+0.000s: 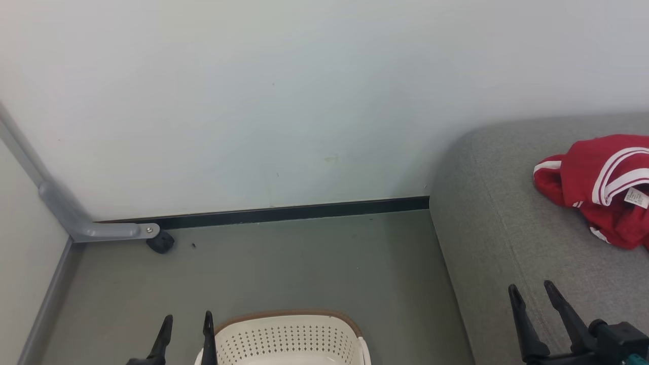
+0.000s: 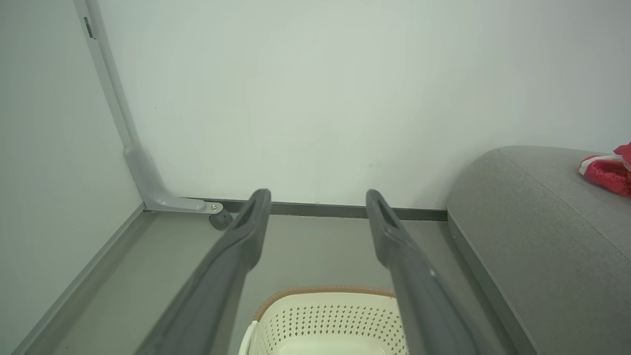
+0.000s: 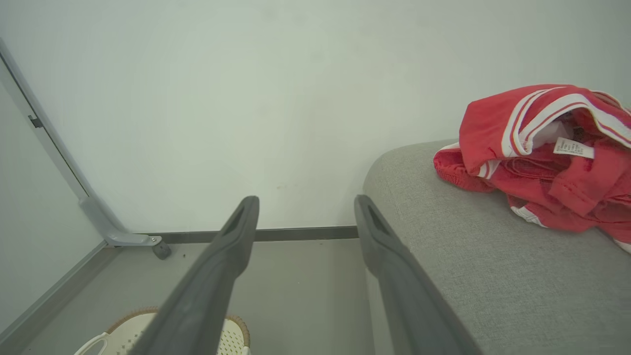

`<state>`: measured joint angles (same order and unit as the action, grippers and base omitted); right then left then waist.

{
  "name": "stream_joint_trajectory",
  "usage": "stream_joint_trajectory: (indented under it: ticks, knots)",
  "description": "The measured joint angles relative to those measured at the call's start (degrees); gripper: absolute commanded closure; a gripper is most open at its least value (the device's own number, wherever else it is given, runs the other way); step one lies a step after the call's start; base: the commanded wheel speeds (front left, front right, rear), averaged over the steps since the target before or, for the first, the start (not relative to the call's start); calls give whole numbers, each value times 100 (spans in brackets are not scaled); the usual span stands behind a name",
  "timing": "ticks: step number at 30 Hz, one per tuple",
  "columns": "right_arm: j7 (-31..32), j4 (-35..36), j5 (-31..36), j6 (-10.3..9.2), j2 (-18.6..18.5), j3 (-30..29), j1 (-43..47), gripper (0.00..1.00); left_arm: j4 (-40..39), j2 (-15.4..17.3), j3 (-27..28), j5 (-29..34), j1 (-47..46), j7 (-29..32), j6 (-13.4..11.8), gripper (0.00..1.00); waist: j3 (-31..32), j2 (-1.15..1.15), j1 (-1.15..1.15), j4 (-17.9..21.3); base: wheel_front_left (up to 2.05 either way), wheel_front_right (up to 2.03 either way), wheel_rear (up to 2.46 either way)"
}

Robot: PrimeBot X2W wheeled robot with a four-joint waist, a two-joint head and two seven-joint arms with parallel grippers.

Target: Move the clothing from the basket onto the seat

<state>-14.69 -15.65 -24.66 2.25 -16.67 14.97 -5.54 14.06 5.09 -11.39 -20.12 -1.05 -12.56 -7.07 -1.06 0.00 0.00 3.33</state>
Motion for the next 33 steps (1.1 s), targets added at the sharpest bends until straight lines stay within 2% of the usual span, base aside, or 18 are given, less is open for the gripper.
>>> stream_joint_trajectory:
  ticks: [12,33]
  knots:
    - [1,279,51,-175,-98,-65,280,0,22,-114,230,238,170,-23,0,0,77,0,0,-17,0,0,0]
    - [104,580,49,-233,-166,-90,411,0,35,-172,311,335,167,-59,0,0,42,0,0,-21,0,0,0]
